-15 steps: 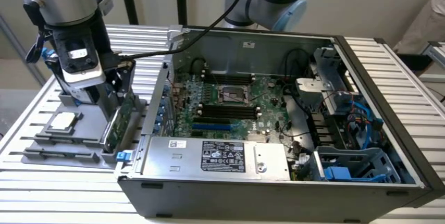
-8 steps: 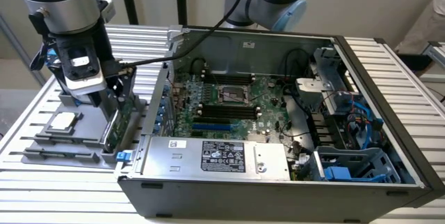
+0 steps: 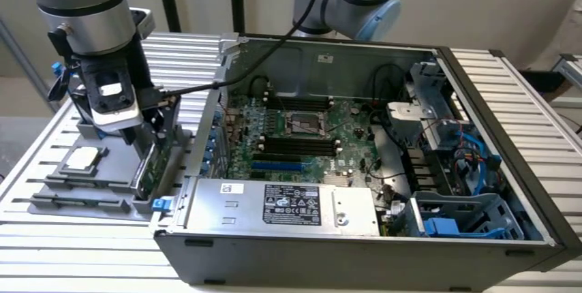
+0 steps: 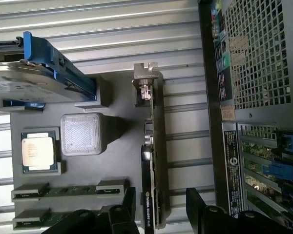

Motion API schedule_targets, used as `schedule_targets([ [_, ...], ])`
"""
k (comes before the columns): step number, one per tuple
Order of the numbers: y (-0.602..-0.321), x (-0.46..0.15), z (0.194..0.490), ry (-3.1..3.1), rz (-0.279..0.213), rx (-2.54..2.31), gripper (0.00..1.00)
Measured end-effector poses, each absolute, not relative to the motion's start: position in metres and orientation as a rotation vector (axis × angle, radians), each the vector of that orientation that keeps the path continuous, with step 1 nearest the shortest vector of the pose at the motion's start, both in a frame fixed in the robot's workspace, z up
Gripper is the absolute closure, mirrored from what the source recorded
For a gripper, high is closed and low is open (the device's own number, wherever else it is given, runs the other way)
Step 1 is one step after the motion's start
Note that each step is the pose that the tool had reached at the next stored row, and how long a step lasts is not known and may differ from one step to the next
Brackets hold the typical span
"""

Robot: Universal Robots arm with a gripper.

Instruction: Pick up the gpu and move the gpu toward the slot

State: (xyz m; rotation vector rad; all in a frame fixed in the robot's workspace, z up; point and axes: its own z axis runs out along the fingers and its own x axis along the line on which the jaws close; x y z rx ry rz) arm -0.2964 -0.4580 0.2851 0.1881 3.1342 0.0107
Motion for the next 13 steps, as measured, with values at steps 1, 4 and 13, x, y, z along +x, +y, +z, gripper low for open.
schedule_targets([
  [1,-0.457,-0.297,0.283,3.134,0.010,0.191,0.46],
  [4,-0.455,-0.298,0.278,3.133,0.005,0.194,0.46],
  [13,-0.445,-0.303,0.264,3.129,-0.027,0.194,0.46],
])
